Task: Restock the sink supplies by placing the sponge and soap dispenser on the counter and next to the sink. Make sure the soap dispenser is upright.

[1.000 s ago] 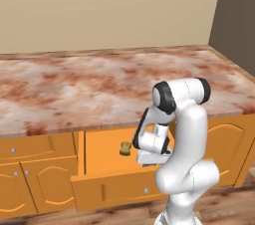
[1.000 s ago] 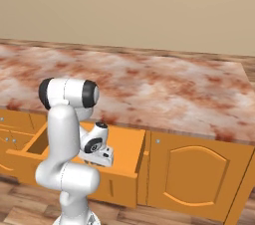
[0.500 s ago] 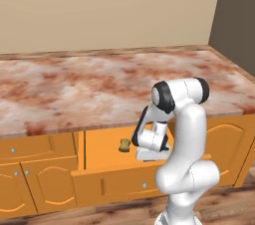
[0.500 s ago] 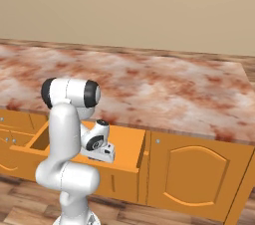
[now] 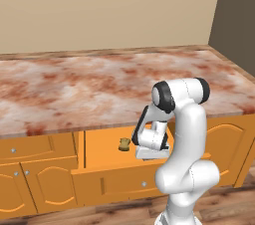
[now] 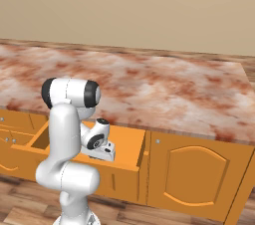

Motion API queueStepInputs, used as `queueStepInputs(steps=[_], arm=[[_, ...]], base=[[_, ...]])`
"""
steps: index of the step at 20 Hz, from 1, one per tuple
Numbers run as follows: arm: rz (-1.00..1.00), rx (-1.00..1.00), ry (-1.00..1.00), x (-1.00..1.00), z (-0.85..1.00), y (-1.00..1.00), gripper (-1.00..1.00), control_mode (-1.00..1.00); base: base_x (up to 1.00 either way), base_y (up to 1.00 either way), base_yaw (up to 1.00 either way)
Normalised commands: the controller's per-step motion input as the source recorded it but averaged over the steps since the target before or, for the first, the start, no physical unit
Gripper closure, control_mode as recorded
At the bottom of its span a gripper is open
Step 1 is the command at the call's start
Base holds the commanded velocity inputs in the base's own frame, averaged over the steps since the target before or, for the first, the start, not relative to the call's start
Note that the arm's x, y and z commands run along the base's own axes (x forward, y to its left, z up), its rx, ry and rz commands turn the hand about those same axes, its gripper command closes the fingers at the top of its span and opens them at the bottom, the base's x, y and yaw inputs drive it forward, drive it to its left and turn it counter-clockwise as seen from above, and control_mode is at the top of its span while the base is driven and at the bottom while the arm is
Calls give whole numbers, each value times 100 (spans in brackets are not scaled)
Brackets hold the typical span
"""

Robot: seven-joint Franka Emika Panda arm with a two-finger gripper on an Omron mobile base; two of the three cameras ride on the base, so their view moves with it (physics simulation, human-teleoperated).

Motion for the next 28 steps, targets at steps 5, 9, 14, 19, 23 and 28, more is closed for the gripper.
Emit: queueStepInputs(steps=[5,9,14,19,23,28], arm=[[0,0,0,-3,0,-1,100,-100],[0,0,-1,-21,3,-1,100,-100],[-2,0,-6,-47,47,0,100,-100],[-5,-1,-11,-31,90,0,100,-100],[-4,-1,-7,-12,100,-2,100,-100],[-5,0,0,-3,100,-21,100,-100]], base=[[0,0,0],[0,0,0],[0,0,0],[0,0,0],[0,0,0],[0,0,0]])
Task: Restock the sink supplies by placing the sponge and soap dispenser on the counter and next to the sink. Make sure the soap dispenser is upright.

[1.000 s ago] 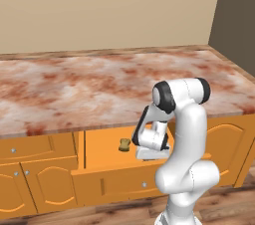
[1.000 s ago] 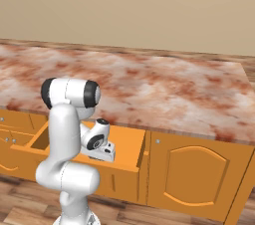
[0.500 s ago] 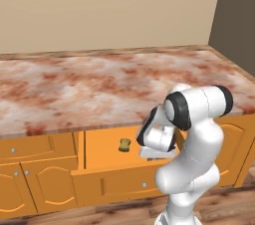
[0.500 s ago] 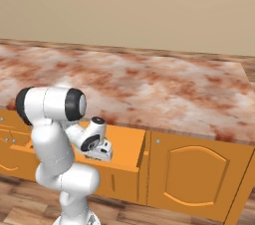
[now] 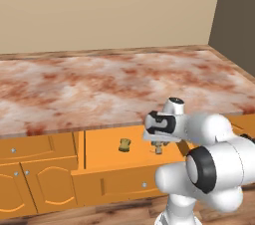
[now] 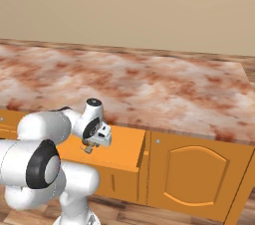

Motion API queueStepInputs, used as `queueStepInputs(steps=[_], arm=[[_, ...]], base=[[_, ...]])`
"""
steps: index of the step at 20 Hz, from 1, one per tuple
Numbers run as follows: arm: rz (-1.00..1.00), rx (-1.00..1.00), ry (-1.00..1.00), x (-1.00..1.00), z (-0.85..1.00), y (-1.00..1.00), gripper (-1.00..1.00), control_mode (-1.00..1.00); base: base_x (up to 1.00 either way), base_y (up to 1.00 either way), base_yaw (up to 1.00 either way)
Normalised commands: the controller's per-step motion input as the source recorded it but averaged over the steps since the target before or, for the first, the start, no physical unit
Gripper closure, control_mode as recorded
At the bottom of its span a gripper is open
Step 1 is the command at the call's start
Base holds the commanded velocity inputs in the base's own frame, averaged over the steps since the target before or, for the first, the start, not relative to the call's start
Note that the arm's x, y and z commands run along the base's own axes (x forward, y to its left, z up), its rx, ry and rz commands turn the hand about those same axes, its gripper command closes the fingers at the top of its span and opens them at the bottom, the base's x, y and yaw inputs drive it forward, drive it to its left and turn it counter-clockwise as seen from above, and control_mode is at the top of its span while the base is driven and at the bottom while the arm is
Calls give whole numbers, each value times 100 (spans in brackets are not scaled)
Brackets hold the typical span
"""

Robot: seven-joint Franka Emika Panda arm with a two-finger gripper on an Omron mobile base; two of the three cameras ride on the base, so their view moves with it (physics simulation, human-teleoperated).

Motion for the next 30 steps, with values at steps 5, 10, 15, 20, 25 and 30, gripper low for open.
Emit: queueStepInputs(steps=[5,10,15,20,25,30], arm=[[-5,0,0,-25,100,-30,100,-100],[-10,0,0,-38,98,-30,100,-100],[-31,8,0,-41,66,-47,100,-100],[-42,14,0,-48,61,-38,100,-100],[-14,0,1,-7,6,-2,100,-100],[0,2,0,-1,-3,-6,100,-100]], base=[[0,0,0],[0,0,0],[0,0,0],[0,0,0],[0,0,0],[0,0,0]])
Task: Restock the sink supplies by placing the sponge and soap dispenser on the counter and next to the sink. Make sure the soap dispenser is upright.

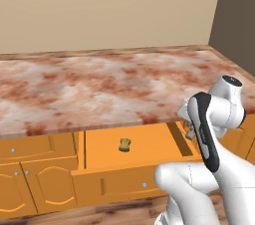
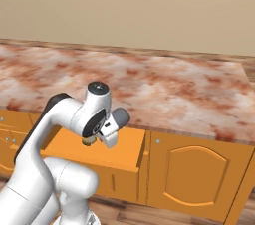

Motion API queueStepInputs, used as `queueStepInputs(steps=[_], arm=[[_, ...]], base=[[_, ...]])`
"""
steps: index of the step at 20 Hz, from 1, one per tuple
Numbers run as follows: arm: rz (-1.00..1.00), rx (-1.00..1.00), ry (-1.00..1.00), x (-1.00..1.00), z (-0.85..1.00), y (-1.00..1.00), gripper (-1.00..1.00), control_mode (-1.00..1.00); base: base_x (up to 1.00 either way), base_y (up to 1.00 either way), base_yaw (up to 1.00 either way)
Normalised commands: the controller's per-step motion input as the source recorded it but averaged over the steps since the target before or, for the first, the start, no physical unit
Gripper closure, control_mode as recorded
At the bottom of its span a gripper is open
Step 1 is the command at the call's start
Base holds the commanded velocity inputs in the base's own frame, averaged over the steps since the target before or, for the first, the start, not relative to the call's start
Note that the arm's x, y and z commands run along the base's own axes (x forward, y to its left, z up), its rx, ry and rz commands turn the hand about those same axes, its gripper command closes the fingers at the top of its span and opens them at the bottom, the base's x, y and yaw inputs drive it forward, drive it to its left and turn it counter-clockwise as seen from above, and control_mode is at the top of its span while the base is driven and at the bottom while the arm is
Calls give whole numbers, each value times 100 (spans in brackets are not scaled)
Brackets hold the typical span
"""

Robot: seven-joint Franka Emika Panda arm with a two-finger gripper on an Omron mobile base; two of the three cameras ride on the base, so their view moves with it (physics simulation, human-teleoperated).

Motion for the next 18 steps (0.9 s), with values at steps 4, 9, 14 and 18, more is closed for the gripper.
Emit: queueStepInputs(steps=[4,9,14,18], arm=[[-18,5,0,-12,0,-15,100,-100],[-32,1,0,-5,1,0,100,100],[0,0,0,0,0,0,100,100],[0,0,0,0,0,0,100,100]], base=[[0,0,0],[0,0,-11],[-3,0,-62],[-8,-11,-63]])
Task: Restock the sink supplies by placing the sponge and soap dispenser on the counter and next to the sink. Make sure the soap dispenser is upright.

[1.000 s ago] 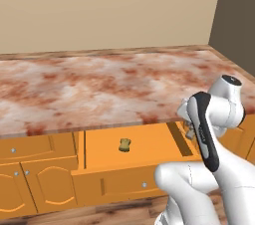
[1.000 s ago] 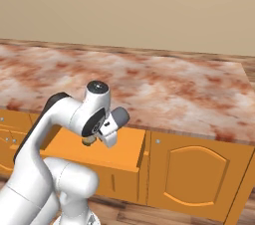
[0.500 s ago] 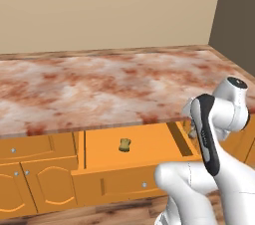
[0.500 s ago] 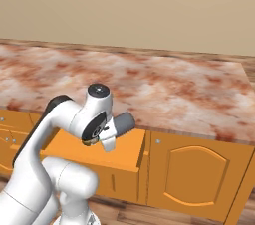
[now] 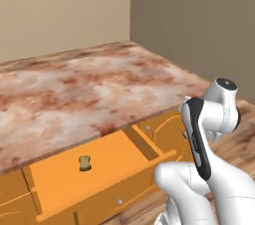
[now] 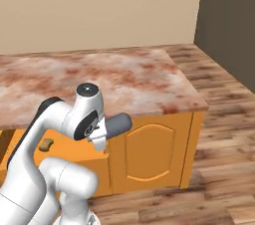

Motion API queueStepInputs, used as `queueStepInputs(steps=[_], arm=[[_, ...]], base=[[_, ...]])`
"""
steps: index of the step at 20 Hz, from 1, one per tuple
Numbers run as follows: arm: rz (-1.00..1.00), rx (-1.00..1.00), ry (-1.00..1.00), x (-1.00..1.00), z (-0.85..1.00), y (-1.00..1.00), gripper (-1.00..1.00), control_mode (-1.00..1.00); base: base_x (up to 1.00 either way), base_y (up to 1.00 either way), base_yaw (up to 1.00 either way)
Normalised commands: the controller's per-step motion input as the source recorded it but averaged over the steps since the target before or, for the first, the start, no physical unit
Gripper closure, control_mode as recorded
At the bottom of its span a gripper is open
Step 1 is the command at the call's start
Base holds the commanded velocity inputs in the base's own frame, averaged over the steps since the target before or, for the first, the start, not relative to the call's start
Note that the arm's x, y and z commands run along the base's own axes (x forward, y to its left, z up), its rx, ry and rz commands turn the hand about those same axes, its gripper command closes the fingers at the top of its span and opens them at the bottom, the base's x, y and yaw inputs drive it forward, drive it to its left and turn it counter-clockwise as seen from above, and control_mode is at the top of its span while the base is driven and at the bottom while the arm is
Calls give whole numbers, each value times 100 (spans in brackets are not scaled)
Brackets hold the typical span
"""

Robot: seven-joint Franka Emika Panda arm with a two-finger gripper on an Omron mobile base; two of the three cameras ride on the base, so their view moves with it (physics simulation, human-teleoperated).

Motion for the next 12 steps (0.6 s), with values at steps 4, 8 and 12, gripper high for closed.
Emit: queueStepInputs(steps=[4,8,12], arm=[[0,0,0,0,0,0,100,100],[0,0,0,0,0,0,100,100],[0,0,0,0,0,0,100,100]], base=[[-6,-13,-63],[-2,-9,-63],[0,-8,-60]])
